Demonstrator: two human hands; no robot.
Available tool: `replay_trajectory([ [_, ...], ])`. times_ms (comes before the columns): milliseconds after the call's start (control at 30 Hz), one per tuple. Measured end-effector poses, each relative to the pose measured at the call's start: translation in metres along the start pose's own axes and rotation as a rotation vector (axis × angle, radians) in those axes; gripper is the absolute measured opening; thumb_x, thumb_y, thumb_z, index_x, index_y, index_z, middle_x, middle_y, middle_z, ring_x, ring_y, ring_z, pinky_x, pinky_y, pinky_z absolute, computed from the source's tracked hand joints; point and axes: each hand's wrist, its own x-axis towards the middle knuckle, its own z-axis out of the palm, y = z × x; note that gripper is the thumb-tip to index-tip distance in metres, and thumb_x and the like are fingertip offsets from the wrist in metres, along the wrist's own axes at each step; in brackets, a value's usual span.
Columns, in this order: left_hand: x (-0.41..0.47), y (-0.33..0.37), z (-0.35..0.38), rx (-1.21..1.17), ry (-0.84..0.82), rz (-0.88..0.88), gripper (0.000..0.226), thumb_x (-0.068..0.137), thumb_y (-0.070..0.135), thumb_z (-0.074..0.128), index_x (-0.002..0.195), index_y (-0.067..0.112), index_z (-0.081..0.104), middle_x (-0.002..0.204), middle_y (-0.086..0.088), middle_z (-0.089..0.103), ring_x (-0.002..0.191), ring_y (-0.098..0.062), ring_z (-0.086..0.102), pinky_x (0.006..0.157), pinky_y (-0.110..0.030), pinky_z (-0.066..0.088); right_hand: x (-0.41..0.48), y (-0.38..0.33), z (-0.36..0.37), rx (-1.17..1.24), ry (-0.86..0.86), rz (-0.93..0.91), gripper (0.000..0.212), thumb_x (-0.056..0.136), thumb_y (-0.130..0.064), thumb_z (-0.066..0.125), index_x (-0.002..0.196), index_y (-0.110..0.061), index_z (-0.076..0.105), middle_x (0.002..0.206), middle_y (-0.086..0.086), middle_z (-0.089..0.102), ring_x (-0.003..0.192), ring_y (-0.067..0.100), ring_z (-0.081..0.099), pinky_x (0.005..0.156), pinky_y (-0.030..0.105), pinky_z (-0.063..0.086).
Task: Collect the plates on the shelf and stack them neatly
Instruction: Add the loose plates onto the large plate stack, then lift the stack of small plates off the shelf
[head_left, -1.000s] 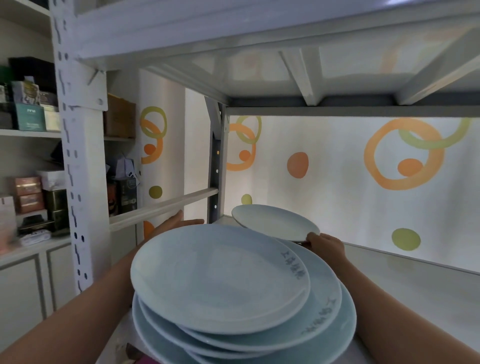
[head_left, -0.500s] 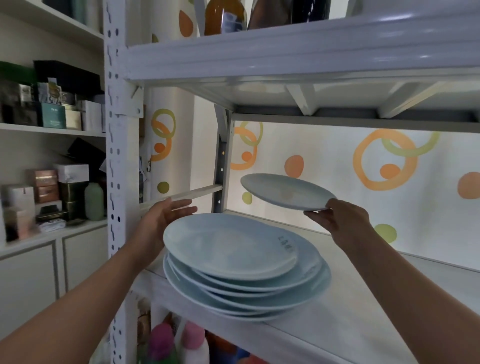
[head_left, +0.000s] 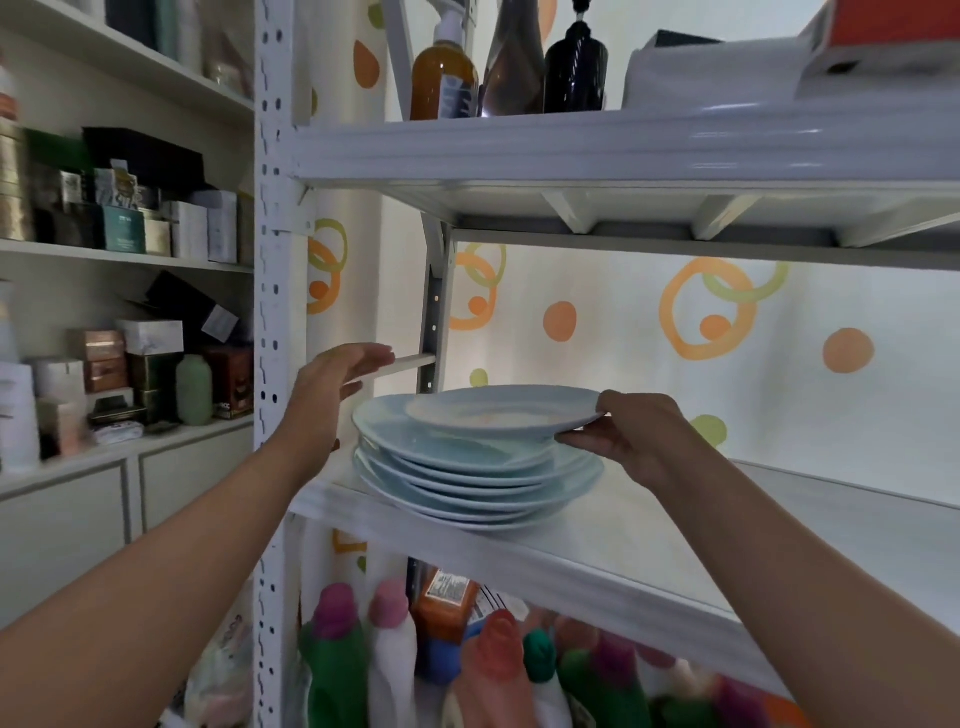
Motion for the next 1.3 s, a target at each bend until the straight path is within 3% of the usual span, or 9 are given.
replay_trajectory([
  [133,-0.014,0.013,0.008,0.161,-0.070,0.069,0.033,0.090,0.030,0.040,0.095,0.026,0.073,0.116,-0.001,0.065,0.114,-0.010,0.055,0.105,-0.031,0.036,-0.008,0.005,0.002,-0.076,0.022,0.016,0.033,0.080,0.012,0.042,0.112,0.016,0.051,0.103,0.031,0.057,0.081,0.044,0.066,0.054,0.039,0.060],
  [233,-0.023,0.023,0.017,0.221,-0.137,0.123,0.034,0.098,0.012,0.036,0.095,0.025,0.067,0.105,0.011,0.066,0.105,0.002,0.055,0.094,-0.016,0.036,-0.007,0.008,0.001,-0.109,0.059,0.023,0.024,0.080,0.011,0.045,0.103,0.012,0.053,0.090,0.026,0.061,0.066,0.038,0.067,0.057,0.038,0.060],
  [400,-0.031,0.031,0.023,0.307,-0.185,0.126,0.029,0.099,0.013,0.039,0.099,0.023,0.065,0.104,0.012,0.064,0.101,0.005,0.054,0.084,-0.004,0.034,0.003,0.015,-0.005,-0.363,0.179,-0.035,0.008,0.078,-0.003,0.059,0.081,0.005,0.057,0.065,0.018,0.060,0.052,0.025,0.061,0.069,0.033,0.057],
  [600,-0.039,0.039,0.040,0.402,-0.212,0.167,0.026,0.099,0.019,0.041,0.099,0.028,0.066,0.100,0.026,0.060,0.097,0.016,0.050,0.078,0.000,0.031,0.006,0.011,-0.010,-0.591,0.151,-0.089,0.017,0.081,-0.013,0.060,0.085,0.003,0.059,0.059,0.013,0.058,0.049,0.021,0.057,0.052,0.026,0.047],
  [700,-0.042,0.043,0.050,0.417,-0.248,0.199,0.024,0.098,0.021,0.043,0.100,0.029,0.066,0.106,0.017,0.064,0.104,0.005,0.054,0.082,-0.004,0.035,0.003,0.010,-0.008,-0.627,0.109,-0.076,0.014,0.083,-0.012,0.056,0.079,0.002,0.056,0.059,0.013,0.059,0.051,0.021,0.057,0.050,0.025,0.047],
  [800,-0.045,0.045,0.059,0.428,-0.263,0.207,0.024,0.098,0.021,0.044,0.102,0.027,0.066,0.106,0.013,0.064,0.107,-0.008,0.056,0.089,-0.019,0.040,0.001,0.010,-0.008,-0.648,0.060,-0.043,0.016,0.086,-0.009,0.052,0.072,0.000,0.054,0.059,0.013,0.058,0.051,0.021,0.056,0.048,0.024,0.045],
  [1067,-0.056,0.057,0.085,0.457,-0.260,0.250,0.025,0.098,0.021,0.043,0.106,0.024,0.066,0.109,0.012,0.062,0.106,-0.005,0.054,0.091,-0.023,0.042,-0.005,0.003,-0.015,-0.629,0.113,-0.102,0.019,0.084,-0.013,0.049,0.070,-0.002,0.056,0.059,0.011,0.060,0.060,0.028,0.059,0.060,0.030,0.047],
  [1167,-0.062,0.064,0.105,0.471,-0.258,0.293,0.026,0.097,0.022,0.043,0.111,0.027,0.065,0.112,0.015,0.060,0.103,-0.004,0.052,0.087,-0.019,0.039,-0.012,-0.003,-0.022,-0.610,0.125,-0.163,0.019,0.084,-0.014,0.049,0.068,-0.006,0.056,0.061,0.009,0.059,0.056,0.023,0.061,0.057,0.028,0.048],
  [1300,-0.072,0.072,0.138,0.408,-0.282,0.364,0.029,0.097,0.018,0.044,0.118,0.024,0.062,0.116,0.015,0.059,0.108,-0.004,0.051,0.093,-0.019,0.037,-0.023,-0.010,-0.040,-0.568,0.158,-0.200,0.017,0.084,-0.013,0.049,0.084,-0.001,0.061,0.072,0.010,0.059,0.052,0.018,0.060,0.057,0.027,0.051],
])
